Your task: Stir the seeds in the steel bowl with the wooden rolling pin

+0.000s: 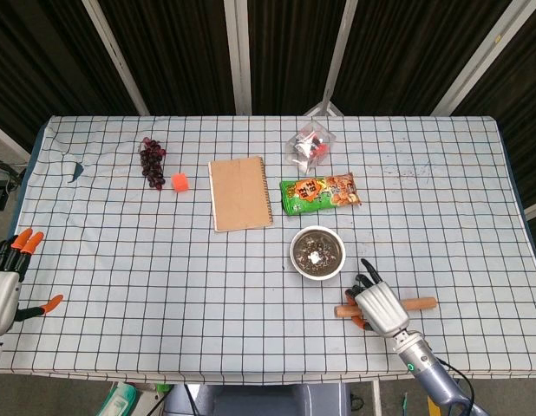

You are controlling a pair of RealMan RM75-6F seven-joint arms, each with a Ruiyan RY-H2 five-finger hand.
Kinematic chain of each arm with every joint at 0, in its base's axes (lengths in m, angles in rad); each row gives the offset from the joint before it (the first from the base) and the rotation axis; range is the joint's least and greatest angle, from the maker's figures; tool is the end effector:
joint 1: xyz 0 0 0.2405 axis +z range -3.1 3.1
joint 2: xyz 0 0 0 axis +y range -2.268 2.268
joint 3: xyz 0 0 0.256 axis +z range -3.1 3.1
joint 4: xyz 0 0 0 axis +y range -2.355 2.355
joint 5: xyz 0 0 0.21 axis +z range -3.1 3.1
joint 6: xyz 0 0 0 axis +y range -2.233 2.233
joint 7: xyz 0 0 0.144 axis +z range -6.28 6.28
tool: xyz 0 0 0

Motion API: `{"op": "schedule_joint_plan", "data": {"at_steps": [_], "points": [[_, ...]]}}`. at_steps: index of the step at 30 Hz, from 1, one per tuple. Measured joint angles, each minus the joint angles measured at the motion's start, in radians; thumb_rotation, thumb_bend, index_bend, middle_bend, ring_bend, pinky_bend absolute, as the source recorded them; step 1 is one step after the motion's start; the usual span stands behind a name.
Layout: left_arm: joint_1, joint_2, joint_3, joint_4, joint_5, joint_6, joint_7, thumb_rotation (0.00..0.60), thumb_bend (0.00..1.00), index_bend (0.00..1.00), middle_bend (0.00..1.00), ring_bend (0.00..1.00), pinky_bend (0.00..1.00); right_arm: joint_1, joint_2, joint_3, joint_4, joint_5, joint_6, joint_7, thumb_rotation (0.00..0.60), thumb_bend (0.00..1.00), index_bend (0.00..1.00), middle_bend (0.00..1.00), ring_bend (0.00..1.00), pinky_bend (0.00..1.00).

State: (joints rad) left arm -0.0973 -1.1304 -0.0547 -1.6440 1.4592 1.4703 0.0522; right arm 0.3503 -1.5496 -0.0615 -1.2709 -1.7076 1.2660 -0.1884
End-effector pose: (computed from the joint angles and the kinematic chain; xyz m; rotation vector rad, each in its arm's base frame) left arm -0.3070 0.1852 0.1532 -1.3694 -0.9157 -0.8849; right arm -0.2575 -0.2225 -0.0082 1.9698 -0.6827 0.9113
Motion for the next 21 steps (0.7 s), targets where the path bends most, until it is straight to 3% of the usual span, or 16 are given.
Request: {"op": "schedule_joint_plan", "data": {"at_steps": [21], "points": [[0.000, 0.001, -0.001, -0.004, -0.004, -0.001, -0.004, 0.600, 0.02, 0.00, 0.00, 0.00, 0.00, -0.003, 0.064, 0.026, -0.069, -0.011, 0.088, 0.078, 0.600, 0.73, 0.81, 0.66, 0.32, 0.00]]}}
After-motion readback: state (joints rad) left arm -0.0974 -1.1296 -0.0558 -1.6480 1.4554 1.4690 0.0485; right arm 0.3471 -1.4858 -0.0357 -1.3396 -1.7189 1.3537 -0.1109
